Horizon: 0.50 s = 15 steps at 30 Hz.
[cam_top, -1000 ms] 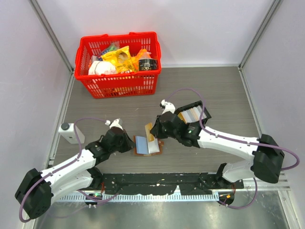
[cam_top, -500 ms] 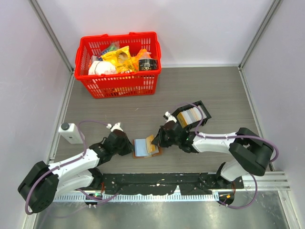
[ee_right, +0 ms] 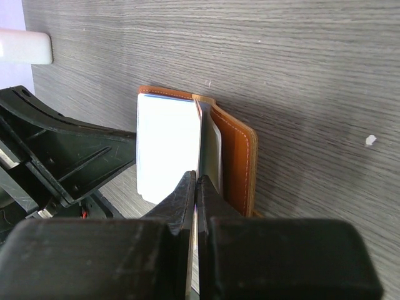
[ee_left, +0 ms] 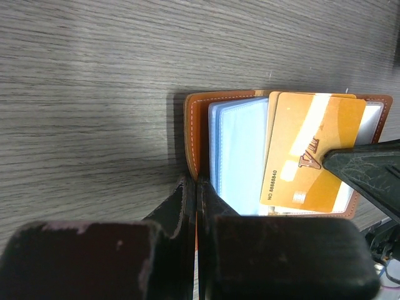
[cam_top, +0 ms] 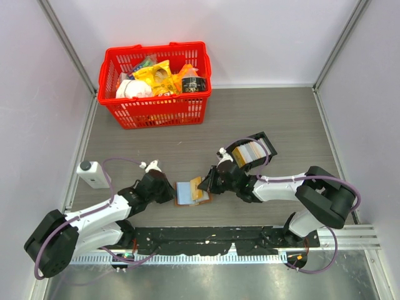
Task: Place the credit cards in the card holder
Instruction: Insert the credit card into the card holder.
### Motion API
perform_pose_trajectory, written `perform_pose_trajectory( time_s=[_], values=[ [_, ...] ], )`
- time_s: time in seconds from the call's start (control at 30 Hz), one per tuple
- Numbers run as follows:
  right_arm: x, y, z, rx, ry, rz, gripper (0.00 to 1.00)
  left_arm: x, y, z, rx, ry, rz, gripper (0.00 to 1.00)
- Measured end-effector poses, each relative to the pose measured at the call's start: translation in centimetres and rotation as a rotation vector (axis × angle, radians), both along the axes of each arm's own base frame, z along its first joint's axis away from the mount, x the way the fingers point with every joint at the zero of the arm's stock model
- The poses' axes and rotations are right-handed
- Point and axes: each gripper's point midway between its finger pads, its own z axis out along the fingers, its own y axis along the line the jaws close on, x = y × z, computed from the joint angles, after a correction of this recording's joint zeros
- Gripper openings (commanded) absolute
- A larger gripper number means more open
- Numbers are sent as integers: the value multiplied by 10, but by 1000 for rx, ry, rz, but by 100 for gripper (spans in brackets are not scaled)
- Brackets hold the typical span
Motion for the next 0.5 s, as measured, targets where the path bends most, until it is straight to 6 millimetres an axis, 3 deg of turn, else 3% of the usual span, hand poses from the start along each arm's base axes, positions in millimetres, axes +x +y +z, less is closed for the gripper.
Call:
perform_pose_trajectory(
  time_s=[0.5],
  values=[
    [-10, -9, -3, -4, 31, -6, 1, 2, 1, 0, -3, 1, 23, 0]
  ],
)
